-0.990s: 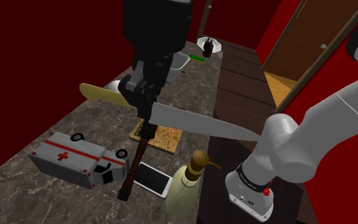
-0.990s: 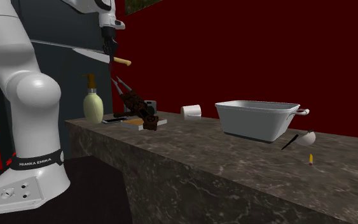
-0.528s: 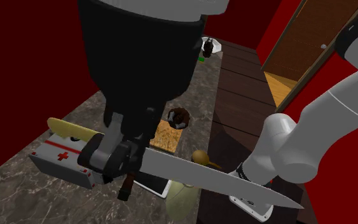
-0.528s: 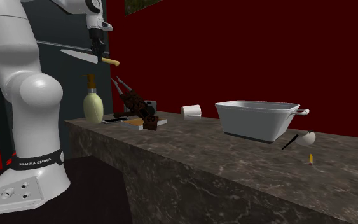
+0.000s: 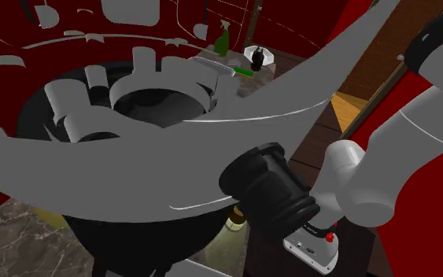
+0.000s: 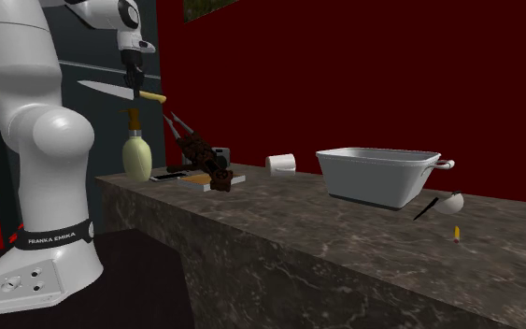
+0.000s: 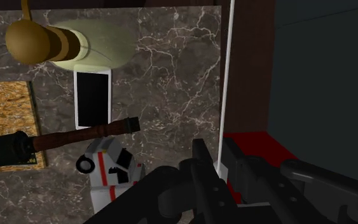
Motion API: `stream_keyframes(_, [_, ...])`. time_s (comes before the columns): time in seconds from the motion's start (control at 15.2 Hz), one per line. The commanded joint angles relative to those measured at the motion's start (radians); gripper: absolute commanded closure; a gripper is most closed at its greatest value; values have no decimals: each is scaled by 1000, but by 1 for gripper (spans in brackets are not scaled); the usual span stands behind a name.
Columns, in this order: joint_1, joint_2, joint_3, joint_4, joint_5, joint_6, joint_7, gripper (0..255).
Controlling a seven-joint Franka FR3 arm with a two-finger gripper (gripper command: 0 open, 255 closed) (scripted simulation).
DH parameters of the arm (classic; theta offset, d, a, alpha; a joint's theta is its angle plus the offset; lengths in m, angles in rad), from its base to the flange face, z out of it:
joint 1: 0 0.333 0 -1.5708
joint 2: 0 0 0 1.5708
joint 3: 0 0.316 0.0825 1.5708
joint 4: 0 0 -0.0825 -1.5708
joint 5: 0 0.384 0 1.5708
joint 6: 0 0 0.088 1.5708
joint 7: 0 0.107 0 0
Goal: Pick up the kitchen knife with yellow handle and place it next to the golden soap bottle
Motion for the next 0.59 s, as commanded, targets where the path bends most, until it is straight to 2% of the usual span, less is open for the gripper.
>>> stream_keyframes(0.0, [2, -8, 0, -35, 5, 29, 0, 255])
stream_keyframes(0.53, [5, -31, -2, -164, 20, 139, -11, 255])
